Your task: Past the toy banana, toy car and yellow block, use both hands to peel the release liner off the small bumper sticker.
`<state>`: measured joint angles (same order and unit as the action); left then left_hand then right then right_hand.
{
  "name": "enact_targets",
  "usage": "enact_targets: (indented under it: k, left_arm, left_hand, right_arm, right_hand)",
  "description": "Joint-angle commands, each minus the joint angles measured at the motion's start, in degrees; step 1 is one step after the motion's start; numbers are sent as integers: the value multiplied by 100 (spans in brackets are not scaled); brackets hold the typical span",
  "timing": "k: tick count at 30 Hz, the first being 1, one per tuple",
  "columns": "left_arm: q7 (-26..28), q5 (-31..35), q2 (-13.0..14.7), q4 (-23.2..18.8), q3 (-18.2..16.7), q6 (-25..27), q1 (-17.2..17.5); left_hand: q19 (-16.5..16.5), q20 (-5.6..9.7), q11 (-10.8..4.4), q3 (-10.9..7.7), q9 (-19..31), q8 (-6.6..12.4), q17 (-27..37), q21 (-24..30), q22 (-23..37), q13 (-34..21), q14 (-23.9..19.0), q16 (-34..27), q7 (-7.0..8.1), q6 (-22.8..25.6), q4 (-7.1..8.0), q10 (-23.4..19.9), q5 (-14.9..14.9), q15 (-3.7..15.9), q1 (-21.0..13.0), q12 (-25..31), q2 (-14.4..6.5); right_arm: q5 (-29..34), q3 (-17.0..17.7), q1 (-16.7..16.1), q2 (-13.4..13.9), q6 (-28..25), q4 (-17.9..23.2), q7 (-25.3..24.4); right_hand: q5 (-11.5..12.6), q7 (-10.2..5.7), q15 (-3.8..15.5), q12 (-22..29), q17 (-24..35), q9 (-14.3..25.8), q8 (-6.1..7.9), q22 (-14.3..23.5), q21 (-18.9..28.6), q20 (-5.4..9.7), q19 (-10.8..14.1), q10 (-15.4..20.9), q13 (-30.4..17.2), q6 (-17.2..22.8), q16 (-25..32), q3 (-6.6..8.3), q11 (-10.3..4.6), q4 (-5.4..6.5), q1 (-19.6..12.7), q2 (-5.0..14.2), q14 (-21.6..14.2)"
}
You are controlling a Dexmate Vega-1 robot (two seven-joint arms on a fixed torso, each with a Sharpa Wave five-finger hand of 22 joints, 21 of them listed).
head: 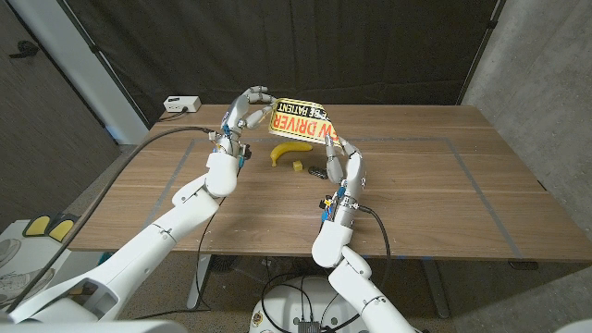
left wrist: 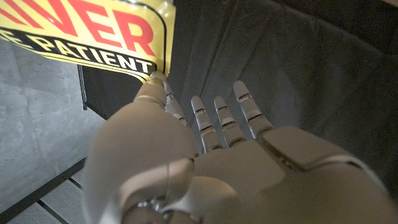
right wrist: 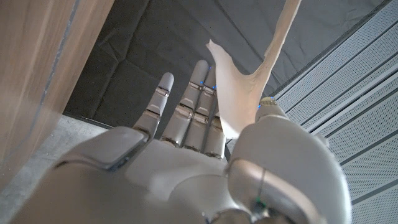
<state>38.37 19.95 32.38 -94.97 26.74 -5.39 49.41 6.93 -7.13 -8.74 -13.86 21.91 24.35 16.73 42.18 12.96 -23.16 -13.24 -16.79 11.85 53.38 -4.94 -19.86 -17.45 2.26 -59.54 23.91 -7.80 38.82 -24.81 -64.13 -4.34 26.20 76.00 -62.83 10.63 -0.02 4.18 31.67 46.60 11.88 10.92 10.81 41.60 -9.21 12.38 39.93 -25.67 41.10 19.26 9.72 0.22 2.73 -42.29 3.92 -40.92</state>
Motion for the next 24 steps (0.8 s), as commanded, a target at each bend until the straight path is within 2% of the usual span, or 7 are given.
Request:
enact_targets:
  k: [1, 9, 13, 17, 19, 21, 24]
  left_arm:
    - [1985, 1642, -398, 352, 450, 682, -219]
    - [2144, 1770, -258, 288, 564, 790, -289]
    - [1711, 1680, 11, -27, 547, 805, -242]
    - [1274, 1676, 241, -316, 531, 876, -211]
    - [1099, 1632, 317, -405, 523, 843, -207]
    - [886, 1523, 372, -500, 499, 812, -188]
    - [538, 1221, 441, -577, 449, 616, -176]
  left_hand:
    - [35, 74, -66, 0, 359, 226, 86, 112, 41, -134, -23, -47, 14, -111, 108, -17, -218, 196, -11, 101, -134]
    - [37, 112, -102, 41, 629, 391, 158, 194, 59, -242, -47, -51, 20, -228, 150, -27, -381, 233, -20, 179, -153]
    - [15, 120, -187, 81, 851, 519, 219, 261, 76, -334, -102, -67, 20, -348, 197, -87, -507, 268, -15, 264, -164]
    - [-2, 122, -157, 125, 994, 592, 257, 306, 85, -395, -84, -52, 24, -454, 230, -16, -588, 273, -1, 275, -147]
    - [-30, 116, -142, 164, 1132, 672, 288, 345, 93, -447, -17, -18, 33, -525, 260, 103, -663, 228, 6, 262, -138]
    - [-49, 115, -139, 185, 1195, 711, 302, 361, 96, -470, 21, 1, 36, -553, 271, 159, -698, 194, 8, 254, -130]
    - [-109, 89, -100, 239, 1345, 807, 331, 395, 104, -521, 110, 46, 43, -609, 293, 328, -781, 116, 8, 218, -106]
  right_arm:
    - [-1339, -786, 199, 806, -202, 279, 94]
    - [-2009, -936, 271, 1057, 45, 255, 272]
    - [-2305, -930, 260, 1119, 170, 274, 404]
    - [-2386, -918, 228, 1196, 86, 456, 502]
    - [-2452, -909, 194, 1246, -4, 607, 607]
    - [-2489, -900, 167, 1303, -96, 759, 708]
    - [-2435, -889, 118, 1426, -360, 1059, 845]
  right_hand:
    - [53, 70, 74, -150, 16, 28, -143, 33, -54, -8, -104, -379, -43, -711, -61, -17, 88, 53, 204, -51, 166]
    - [45, 142, -5, -249, 41, 21, -89, 38, -131, -74, -257, -614, -54, -960, -94, -187, 149, 226, 654, -127, 383]
    - [53, 169, -85, -277, 61, 18, -70, 40, -167, -90, -333, -663, -48, -999, -97, -217, 206, 235, 728, -142, 470]
    - [78, 143, -71, -281, 99, 17, -30, 41, -168, -93, -320, -658, -45, -952, -56, -153, 196, 146, 612, -85, 486]
    - [94, 130, -68, -271, 118, 17, 16, 42, -162, -92, -290, -616, -40, -853, -25, -89, 184, 52, 488, -47, 488]
    - [108, 108, -17, -243, 120, 18, 46, 43, -101, -50, -106, -532, -42, -770, 35, 23, 152, -117, 267, 10, 420]
    - [99, 86, 25, -214, 111, 21, 60, 44, -31, 8, 93, -453, -45, -712, 91, 96, 92, -269, 93, 29, 357]
